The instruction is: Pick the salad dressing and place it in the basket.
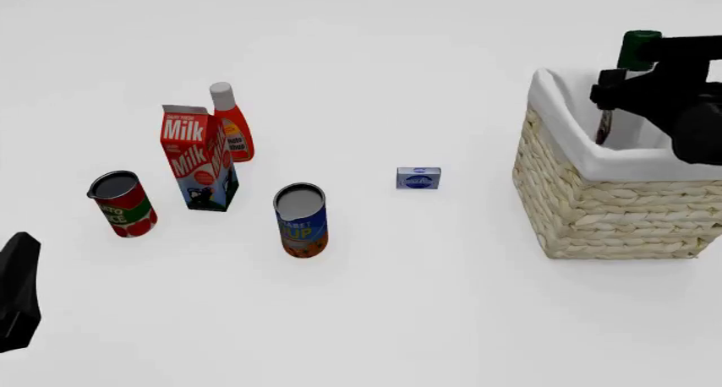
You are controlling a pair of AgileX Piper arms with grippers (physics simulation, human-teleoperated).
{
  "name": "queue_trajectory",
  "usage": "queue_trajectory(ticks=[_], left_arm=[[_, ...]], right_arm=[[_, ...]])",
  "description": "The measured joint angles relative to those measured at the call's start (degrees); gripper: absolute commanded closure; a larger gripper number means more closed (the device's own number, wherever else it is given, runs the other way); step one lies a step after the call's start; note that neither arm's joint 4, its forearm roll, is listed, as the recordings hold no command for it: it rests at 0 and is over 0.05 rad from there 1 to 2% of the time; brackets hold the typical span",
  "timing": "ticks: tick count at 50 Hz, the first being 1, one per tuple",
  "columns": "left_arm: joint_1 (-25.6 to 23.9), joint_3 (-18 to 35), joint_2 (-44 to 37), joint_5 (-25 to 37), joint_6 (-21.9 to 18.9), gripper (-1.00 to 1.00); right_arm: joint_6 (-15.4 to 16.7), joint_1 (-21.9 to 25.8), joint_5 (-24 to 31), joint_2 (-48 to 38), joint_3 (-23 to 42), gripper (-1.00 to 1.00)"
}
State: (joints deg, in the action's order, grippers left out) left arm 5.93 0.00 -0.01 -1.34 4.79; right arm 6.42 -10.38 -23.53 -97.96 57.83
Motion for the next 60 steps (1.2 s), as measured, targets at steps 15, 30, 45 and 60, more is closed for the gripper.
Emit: queue_trajectory(ticks=[15,30,45,60], left_arm=[[0.1,0.0,0.0,0.0,0.1,-1.00],[0.1,0.0,0.0,0.0,0.2,-1.00],[0.1,0.0,0.0,-0.1,0.1,-1.00],[0.3,0.0,0.0,-0.3,0.1,-1.00]], right_arm=[[-0.5,0.2,0.0,0.3,0.3,-1.00],[-0.6,0.3,0.1,0.9,0.3,-1.00],[-0.7,1.2,-0.1,6.4,-3.7,-1.00],[-0.6,2.8,0.5,16.4,-10.4,-1.00]])
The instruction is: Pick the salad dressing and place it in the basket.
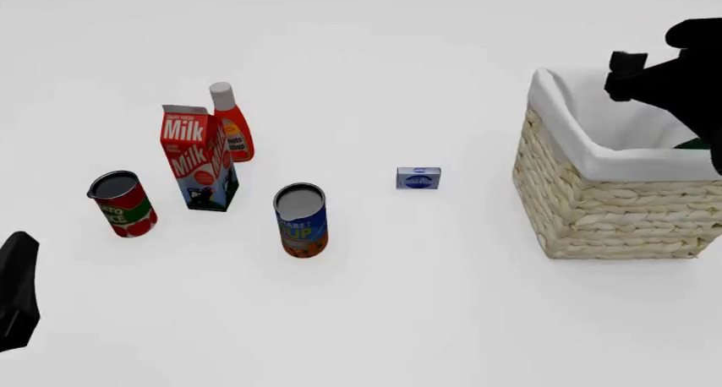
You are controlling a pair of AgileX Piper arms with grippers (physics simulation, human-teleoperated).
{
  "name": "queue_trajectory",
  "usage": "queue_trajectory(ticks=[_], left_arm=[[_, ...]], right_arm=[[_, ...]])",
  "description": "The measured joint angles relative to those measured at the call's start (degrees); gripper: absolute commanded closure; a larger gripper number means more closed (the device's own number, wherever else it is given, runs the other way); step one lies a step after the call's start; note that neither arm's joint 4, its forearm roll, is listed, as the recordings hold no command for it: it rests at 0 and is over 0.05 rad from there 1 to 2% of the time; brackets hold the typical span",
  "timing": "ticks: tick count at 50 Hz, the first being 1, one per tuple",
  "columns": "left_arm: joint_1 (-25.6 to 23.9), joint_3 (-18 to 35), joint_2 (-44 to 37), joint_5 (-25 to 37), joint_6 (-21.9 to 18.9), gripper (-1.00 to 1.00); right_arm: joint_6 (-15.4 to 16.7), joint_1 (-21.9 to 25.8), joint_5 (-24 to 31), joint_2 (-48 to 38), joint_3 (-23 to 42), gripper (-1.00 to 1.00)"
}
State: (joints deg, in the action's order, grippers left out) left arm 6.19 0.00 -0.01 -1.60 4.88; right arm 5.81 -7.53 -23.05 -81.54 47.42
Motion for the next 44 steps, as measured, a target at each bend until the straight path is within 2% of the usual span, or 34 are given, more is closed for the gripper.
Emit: queue_trajectory(ticks=[34,44], left_arm=[[-0.2,0.0,0.0,-0.1,-0.1,-1.00],[-0.6,0.0,0.0,-0.3,-0.5,-1.00]], right_arm=[[-1.6,3.8,3.4,26.7,-19.9,-1.00],[-2.3,3.8,2.1,31.3,-27.0,-1.00]])
